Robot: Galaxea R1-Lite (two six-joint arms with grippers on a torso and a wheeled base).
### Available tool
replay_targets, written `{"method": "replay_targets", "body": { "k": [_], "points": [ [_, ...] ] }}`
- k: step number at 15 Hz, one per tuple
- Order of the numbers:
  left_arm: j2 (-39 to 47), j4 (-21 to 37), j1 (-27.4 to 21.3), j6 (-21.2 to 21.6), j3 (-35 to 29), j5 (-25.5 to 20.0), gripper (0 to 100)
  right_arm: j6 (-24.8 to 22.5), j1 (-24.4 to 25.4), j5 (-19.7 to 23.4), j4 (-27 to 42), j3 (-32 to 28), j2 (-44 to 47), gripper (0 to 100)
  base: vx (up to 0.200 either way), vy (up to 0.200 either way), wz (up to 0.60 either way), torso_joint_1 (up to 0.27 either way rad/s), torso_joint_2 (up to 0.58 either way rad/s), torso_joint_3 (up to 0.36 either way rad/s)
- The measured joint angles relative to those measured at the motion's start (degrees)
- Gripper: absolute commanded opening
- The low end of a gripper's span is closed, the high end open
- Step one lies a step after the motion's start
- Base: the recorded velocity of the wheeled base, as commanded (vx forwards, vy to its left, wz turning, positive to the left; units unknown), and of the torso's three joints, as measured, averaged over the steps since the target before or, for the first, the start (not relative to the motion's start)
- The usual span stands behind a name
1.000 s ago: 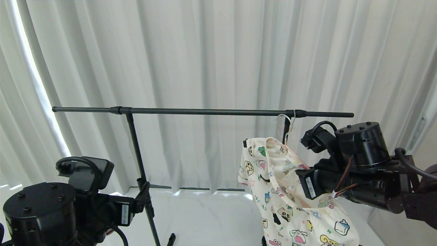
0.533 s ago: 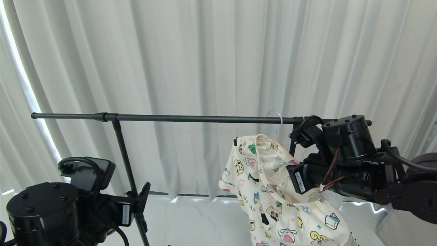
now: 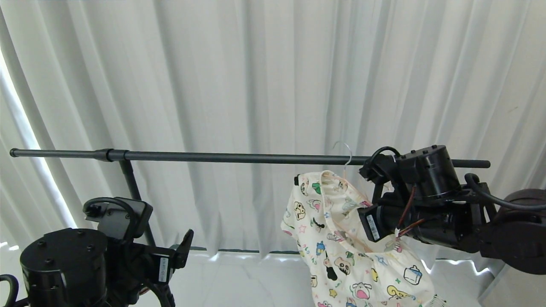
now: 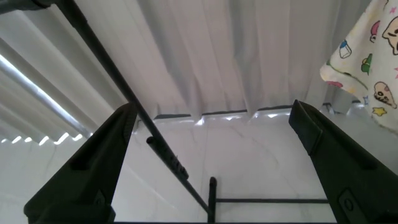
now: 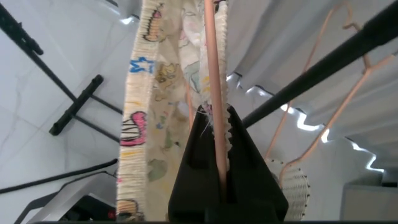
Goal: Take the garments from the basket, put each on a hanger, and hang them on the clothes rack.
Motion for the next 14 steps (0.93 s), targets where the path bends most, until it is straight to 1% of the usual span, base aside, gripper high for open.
{"method": "replay_targets", "body": {
  "k": [4, 9, 14],
  "points": [
    [0.3, 0.0, 0.1, 0.0, -0.6, 0.1, 100, 0.0, -2.8, 0.0, 0.0, -1.8, 2.8, 0, 0.000, 0.000, 0.00, 0.000, 0.00, 0.000],
    [0.6, 0.0, 0.2, 0.0, -0.9, 0.1, 100, 0.0, -5.1, 0.1, 2.3, -10.4, 10.0, 0, 0.000, 0.000, 0.00, 0.000, 0.00, 0.000],
    [0.6, 0.0, 0.3, 0.8, -1.6, 0.1, 100, 0.0, -6.8, 0.1, 3.7, -16.8, 17.2, 0, 0.000, 0.000, 0.00, 0.000, 0.00, 0.000]
  ]
}}
